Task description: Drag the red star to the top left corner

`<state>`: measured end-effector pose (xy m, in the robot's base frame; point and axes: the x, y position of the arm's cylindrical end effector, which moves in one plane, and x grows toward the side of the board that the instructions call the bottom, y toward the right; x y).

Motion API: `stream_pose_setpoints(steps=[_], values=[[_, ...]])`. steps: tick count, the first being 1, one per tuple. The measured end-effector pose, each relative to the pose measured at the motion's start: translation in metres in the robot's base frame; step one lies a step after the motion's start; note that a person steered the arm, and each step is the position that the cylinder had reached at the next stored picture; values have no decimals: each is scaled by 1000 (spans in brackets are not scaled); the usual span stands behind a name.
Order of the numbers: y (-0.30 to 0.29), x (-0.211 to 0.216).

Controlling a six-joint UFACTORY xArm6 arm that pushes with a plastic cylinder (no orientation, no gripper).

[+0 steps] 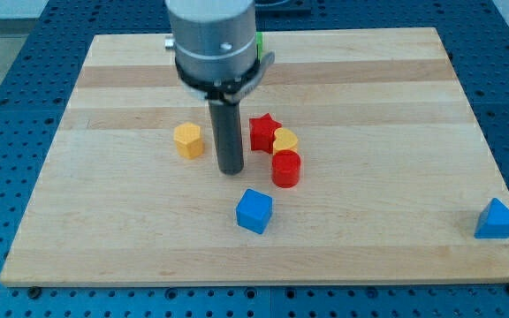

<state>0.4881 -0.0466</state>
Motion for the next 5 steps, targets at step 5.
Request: stream_pose_setpoints(steps=[5], values=[[-11,-126]])
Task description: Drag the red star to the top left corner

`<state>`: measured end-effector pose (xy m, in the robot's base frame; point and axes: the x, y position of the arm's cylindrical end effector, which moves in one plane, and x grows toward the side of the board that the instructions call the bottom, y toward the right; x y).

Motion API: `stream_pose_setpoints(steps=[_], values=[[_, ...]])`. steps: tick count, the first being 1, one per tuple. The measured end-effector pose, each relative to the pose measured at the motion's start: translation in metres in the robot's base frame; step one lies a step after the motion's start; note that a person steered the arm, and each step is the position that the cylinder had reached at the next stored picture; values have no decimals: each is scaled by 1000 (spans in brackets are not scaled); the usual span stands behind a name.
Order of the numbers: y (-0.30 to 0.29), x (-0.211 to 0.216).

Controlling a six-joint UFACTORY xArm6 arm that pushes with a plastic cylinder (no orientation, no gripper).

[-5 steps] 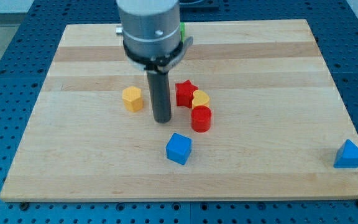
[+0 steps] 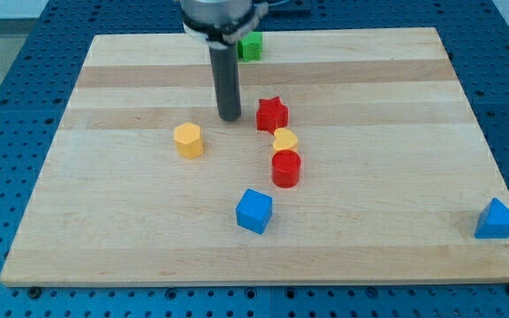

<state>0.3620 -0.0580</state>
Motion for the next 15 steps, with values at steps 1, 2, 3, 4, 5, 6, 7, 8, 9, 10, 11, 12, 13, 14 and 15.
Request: stream_pose_setpoints(steps=[1,2,3,4,5,6,7,8,9,10,11,12,13,14,15], values=[[25,-62],[89,-90],[145,-43],[173,6],[143,46],[65,63],[-34,61],[-63,29],[-8,30],[62,30],[112,35],[141,60],[197,39],[167,26],[64,29]])
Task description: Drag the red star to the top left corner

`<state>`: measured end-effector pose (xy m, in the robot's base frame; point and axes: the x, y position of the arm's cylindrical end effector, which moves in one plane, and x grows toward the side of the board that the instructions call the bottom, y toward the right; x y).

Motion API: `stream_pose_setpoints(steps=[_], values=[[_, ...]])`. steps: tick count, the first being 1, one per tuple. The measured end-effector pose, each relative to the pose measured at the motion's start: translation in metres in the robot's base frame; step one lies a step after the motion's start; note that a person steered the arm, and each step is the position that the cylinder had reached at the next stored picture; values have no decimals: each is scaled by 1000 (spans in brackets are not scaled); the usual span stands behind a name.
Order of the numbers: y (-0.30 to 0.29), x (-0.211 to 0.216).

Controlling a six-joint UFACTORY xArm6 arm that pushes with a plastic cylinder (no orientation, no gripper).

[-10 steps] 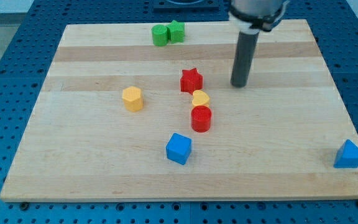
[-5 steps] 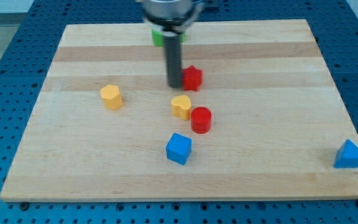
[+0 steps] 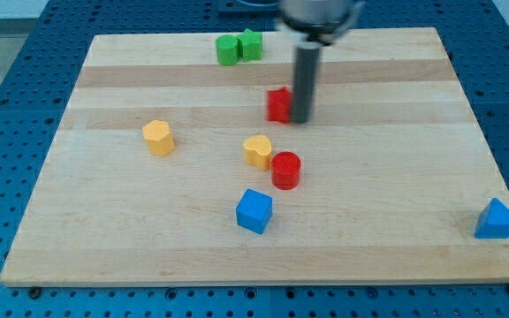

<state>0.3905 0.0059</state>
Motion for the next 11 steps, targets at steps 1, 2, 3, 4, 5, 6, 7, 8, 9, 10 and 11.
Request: stream_pose_setpoints(steps=[1,2,3,4,5,6,7,8,9,10,11], values=[[-80,-11],[-63,-8],[4,4],[30,-19],[-38,-29],[-158,-30],[-180,-42],[-127,-41],[-73,-41],[-33,-46],[-34,-75]])
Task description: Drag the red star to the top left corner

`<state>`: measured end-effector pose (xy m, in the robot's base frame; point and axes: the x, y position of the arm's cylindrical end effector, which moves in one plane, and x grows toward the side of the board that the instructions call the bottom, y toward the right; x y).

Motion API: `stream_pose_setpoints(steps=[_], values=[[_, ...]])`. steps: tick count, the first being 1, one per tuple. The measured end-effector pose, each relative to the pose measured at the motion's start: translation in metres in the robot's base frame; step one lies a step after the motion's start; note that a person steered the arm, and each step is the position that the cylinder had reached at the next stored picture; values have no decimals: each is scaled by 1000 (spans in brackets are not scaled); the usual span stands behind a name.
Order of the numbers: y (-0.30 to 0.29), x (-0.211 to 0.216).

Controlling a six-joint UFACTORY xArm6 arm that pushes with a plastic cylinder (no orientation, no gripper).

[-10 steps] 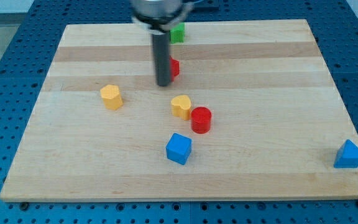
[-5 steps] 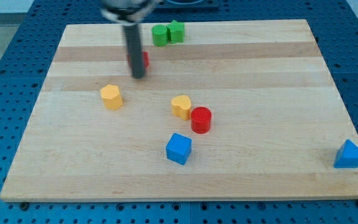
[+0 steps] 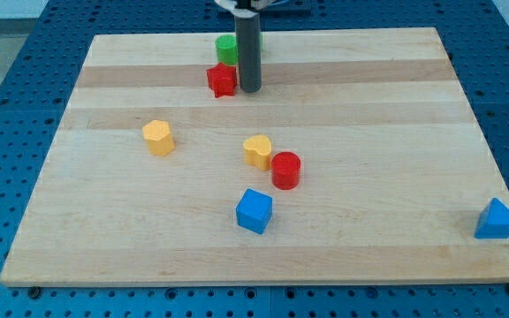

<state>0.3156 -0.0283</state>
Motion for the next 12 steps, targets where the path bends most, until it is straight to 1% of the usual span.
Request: stream_pose_setpoints(steps=[1,2,3,4,5,6,7,8,9,11,12], values=[[-58,-4],[-132,-2],[-109,5],[-104,52],[-141,52],[-175,-8],[-183,-9],[-154,10],[-148,-7],[-148,-9],[-167,-16]])
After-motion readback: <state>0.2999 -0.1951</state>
